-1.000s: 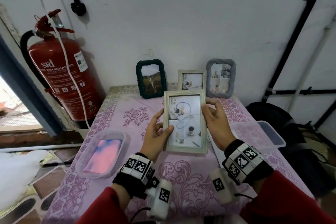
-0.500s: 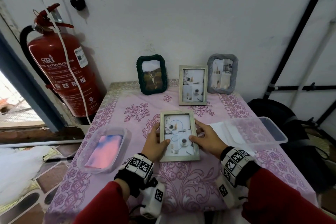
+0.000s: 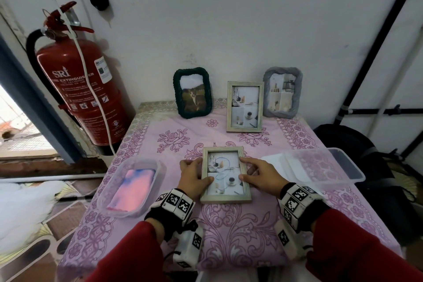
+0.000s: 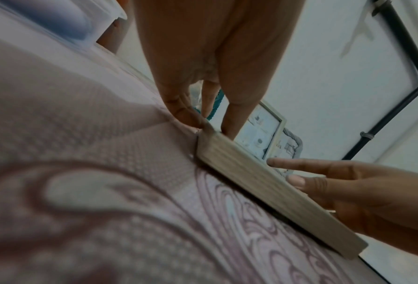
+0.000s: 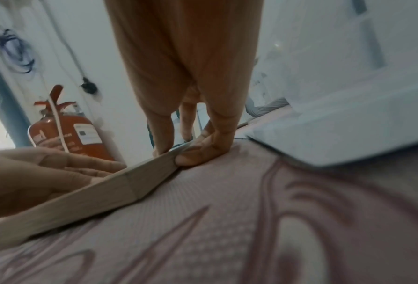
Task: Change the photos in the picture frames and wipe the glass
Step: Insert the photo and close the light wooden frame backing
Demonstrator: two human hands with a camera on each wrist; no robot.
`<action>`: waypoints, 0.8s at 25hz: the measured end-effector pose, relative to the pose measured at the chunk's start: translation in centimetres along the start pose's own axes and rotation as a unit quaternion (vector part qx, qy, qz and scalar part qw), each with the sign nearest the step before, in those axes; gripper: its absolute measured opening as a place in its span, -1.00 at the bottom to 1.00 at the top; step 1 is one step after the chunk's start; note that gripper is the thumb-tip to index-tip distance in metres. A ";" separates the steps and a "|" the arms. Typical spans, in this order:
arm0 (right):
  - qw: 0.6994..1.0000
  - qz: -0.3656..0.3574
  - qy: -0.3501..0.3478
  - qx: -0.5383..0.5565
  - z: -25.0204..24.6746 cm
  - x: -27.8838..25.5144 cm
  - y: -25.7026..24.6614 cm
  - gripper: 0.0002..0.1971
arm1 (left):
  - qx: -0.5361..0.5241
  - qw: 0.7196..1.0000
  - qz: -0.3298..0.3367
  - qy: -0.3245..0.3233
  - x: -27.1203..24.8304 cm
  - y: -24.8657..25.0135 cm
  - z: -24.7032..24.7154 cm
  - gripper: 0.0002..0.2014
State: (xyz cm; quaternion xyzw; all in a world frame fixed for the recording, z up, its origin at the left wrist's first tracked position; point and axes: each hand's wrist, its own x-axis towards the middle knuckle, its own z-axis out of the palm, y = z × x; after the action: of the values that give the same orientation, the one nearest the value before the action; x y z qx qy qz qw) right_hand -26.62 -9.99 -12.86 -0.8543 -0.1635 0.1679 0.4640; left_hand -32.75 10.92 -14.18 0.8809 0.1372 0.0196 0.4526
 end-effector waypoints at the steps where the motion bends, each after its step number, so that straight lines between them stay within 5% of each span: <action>1: 1.000 -0.008 -0.001 -0.020 -0.1 0.0 -0.1 -0.41 | 0.003 1.000 -0.004 -0.004 0.1 0.0 -0.1 -0.32; 6: 0.999 0.002 -0.004 -0.035 -0.2 0.0 0.0 -0.37 | 0.001 1.000 -0.003 -0.025 0.0 0.1 -0.8 -0.34; 10: 0.999 -0.004 -0.003 -0.053 -0.2 0.0 0.1 -0.37 | -0.008 0.999 0.039 0.016 -1.1 0.8 -2.3 -0.63; 15: 0.999 -0.001 -0.006 -0.049 -0.2 -0.1 0.3 -0.38 | 0.016 0.990 0.103 0.092 -2.2 0.6 -8.3 -0.71; 18: 0.998 -0.002 -0.002 -0.057 -0.2 0.0 0.5 -0.39 | 0.095 0.987 0.053 0.116 -2.4 -1.4 -12.5 -0.68; 20: 0.998 -0.001 -0.003 -0.057 -0.2 0.1 0.6 -0.39 | 0.193 0.979 -0.025 0.058 -2.8 -3.3 -14.8 -0.60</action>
State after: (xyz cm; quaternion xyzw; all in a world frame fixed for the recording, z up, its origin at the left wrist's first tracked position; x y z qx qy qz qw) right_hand -26.40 -10.44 -13.29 -0.8787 -0.1749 0.1600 0.4143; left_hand -38.51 23.74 -7.86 0.9453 0.1861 0.0328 0.2661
